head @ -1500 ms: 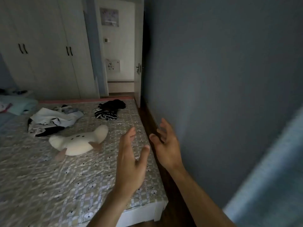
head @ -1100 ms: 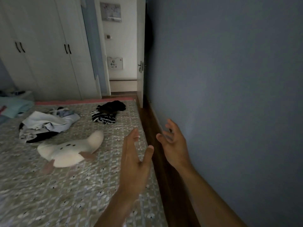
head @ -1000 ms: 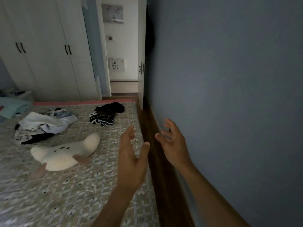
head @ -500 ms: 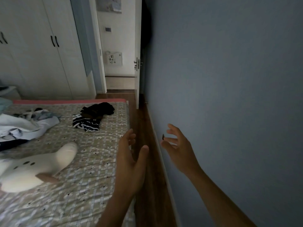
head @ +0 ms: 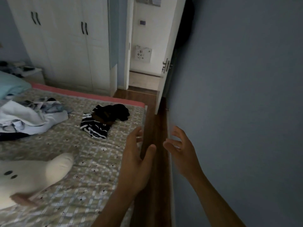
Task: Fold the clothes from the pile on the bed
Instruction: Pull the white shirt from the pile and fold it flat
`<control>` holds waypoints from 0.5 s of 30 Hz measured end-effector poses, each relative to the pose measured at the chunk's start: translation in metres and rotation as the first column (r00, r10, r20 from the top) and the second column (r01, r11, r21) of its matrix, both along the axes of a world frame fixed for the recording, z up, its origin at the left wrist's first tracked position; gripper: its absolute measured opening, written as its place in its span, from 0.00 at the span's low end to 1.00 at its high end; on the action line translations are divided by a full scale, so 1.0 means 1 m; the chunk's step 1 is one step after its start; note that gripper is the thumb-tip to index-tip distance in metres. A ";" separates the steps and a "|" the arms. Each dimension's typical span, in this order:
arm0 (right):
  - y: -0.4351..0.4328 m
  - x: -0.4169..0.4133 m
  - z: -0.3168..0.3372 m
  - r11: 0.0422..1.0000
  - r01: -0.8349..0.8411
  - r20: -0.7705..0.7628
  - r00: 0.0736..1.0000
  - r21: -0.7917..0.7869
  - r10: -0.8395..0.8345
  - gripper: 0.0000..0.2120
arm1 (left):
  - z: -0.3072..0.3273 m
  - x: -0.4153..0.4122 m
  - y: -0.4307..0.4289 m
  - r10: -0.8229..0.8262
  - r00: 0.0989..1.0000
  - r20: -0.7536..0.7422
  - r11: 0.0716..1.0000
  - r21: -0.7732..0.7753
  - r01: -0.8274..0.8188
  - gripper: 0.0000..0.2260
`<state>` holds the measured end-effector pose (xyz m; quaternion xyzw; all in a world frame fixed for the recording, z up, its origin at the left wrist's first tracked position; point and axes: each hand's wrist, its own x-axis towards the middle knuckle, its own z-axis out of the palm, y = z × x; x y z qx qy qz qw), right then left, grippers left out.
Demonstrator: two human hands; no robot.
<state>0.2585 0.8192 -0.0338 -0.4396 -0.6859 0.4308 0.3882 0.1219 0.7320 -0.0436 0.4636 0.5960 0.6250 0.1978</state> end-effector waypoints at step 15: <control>0.329 -0.134 -0.037 0.973 -0.208 -0.131 0.972 -0.100 0.194 0.29 | -0.019 -0.080 0.297 0.189 0.978 -0.085 0.974 -0.107 -0.197 0.25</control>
